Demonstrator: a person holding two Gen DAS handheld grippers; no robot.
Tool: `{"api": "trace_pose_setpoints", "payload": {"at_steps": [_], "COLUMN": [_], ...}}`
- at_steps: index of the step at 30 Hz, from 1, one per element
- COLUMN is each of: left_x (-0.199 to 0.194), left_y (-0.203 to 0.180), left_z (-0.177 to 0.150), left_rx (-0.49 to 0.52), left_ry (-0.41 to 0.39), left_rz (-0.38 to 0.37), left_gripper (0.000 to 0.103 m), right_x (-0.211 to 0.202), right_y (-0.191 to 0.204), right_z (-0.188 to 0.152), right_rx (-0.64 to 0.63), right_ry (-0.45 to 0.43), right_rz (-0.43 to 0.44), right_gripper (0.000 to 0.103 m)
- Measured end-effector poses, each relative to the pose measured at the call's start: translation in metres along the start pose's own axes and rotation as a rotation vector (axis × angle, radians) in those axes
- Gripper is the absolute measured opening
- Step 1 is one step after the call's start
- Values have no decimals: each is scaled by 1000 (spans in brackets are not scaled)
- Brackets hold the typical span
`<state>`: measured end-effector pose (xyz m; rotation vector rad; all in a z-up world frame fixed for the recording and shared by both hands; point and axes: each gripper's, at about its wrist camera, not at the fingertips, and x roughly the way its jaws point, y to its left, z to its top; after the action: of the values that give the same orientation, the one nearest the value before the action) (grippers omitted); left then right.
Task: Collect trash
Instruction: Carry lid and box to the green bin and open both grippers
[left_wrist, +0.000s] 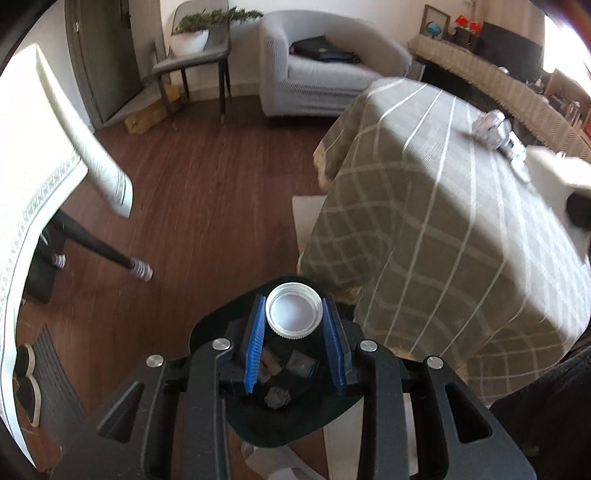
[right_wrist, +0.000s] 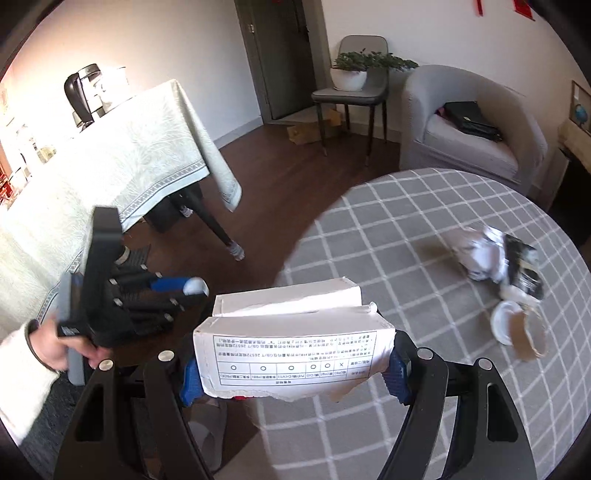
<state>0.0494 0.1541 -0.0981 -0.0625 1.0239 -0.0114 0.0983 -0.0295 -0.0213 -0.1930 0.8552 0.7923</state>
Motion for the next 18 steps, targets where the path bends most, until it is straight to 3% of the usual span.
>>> {"api": "trace_pose_setpoints", "payload": {"at_steps": [12,14,18], "left_x": [31,30,19], "left_y": [33,38,54], "left_z": [-36,-38,-41], "left_rx": [-30,-34,-58], "left_ry": [130,130,96], "left_rz": [27,30,24], "left_gripper": [34,52,51], "right_x": [33,41,58], "right_y": [54,63,78], "right_z": [11,13,14], "right_rx": [-69,-82,-106], "right_ry": [24,35,59], "right_rz": [52,56,59], "right_gripper": [76,76,76]}}
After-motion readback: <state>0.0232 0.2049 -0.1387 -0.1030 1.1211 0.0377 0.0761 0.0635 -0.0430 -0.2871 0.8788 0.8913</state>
